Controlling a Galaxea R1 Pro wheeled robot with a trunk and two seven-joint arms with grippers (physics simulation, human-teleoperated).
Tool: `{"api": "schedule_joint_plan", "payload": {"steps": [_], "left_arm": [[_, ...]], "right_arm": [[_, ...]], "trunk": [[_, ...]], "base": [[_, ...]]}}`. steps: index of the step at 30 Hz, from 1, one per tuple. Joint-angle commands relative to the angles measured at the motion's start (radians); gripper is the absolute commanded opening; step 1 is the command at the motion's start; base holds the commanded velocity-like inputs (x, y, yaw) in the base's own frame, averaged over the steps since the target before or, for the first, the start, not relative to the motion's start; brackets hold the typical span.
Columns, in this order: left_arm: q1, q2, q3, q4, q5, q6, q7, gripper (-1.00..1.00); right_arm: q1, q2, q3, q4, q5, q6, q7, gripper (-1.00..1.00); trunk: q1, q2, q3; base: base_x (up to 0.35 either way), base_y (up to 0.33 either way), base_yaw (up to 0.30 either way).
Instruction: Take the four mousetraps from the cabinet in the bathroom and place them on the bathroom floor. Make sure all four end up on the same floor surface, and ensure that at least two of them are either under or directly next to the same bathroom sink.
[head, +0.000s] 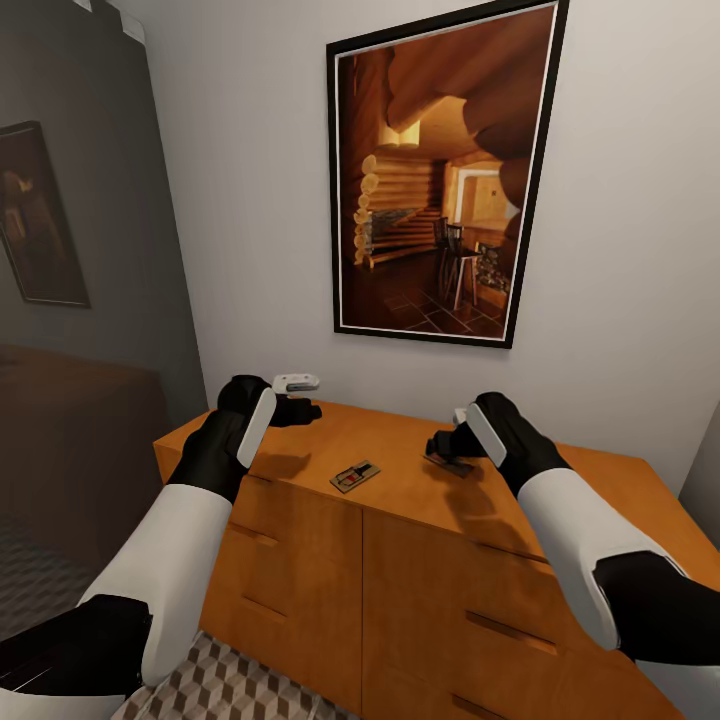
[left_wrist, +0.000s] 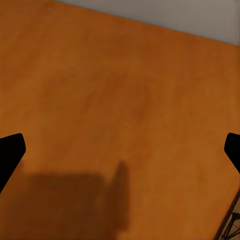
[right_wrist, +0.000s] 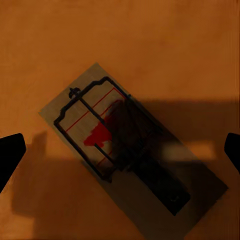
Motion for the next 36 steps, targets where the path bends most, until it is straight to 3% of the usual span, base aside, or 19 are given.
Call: {"api": "schedule_joint_plan", "payload": {"steps": [1, 36], "left_arm": [[-0.001, 0.0, -0.001, -0.001, 0.011, 0.003, 0.01, 1.0], [-0.001, 0.0, -0.001, 0.02, 0.01, 0.002, 0.01, 1.0]], "right_arm": [[-0.001, 0.001, 0.005, -0.005, -0.01, 0.003, -0.009, 1.0], [-0.001, 0.001, 0.012, -0.01, -0.003, 0.003, -0.01, 1.0]], "trunk": [[0.0, -0.001, -0.001], [0.0, -0.001, -0.001]], "base": [[0.0, 0.0, 0.0], [0.0, 0.0, 0.0]]}}
